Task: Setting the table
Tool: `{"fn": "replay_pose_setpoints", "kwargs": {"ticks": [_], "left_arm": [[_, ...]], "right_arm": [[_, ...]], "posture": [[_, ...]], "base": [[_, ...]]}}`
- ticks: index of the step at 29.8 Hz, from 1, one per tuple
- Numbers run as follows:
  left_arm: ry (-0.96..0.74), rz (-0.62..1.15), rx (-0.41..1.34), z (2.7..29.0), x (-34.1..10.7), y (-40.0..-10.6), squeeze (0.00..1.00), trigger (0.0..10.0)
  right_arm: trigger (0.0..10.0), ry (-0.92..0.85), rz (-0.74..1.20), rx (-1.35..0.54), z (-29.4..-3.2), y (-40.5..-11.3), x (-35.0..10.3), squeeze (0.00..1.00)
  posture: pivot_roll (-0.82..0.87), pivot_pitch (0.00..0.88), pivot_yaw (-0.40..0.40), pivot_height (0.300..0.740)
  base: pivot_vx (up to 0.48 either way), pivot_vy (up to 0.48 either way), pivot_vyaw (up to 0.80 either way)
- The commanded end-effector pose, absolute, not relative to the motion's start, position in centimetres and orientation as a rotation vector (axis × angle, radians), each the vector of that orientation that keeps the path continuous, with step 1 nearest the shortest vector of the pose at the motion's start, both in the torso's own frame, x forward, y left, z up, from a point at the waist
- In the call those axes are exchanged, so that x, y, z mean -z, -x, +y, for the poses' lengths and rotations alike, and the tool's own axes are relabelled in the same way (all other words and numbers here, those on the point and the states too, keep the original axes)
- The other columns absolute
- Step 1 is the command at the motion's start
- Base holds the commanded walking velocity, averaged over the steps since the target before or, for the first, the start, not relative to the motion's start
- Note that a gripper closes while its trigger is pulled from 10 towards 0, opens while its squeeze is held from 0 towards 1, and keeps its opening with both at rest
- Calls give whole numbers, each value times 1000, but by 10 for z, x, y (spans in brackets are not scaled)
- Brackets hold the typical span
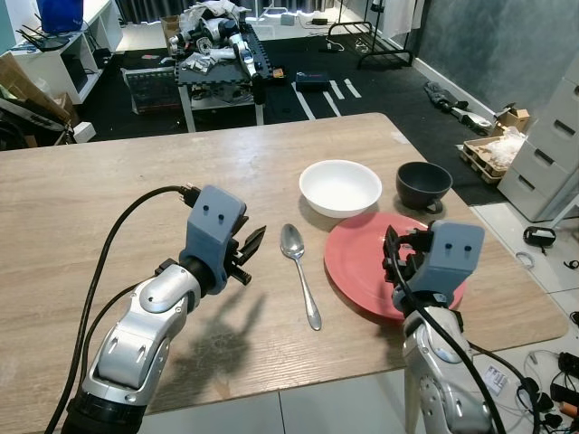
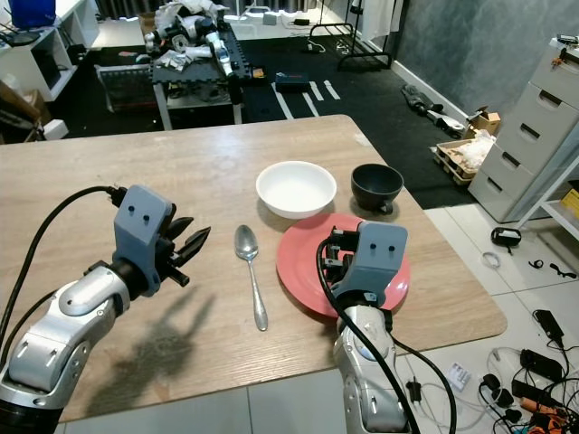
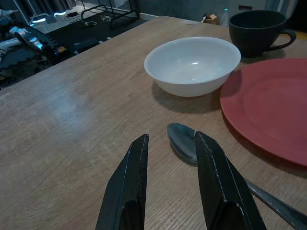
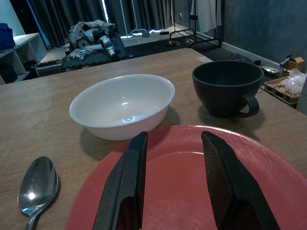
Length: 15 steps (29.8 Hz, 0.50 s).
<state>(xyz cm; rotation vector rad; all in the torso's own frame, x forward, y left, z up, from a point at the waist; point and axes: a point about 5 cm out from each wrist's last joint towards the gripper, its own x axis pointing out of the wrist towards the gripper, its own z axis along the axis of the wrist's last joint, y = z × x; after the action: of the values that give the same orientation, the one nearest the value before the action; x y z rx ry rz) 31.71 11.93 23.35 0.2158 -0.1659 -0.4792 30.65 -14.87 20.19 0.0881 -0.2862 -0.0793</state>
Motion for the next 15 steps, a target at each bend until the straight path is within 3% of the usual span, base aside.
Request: {"fn": "replay_pose_setpoints", "kwargs": {"ticks": [1, 15], "left_arm": [[-218, -149, 471, 123, -229, -319, 0, 10000], [-217, -149, 469, 123, -229, -319, 0, 10000]], "right_arm": [[10000, -87, -282, 78, -149, -307, -200, 0], [10000, -84, -279, 76, -148, -308, -199, 0]], "posture": [[92, 97, 139, 740], [94, 99, 138, 740]], "base": [[0, 0, 0], [0, 0, 0]]}}
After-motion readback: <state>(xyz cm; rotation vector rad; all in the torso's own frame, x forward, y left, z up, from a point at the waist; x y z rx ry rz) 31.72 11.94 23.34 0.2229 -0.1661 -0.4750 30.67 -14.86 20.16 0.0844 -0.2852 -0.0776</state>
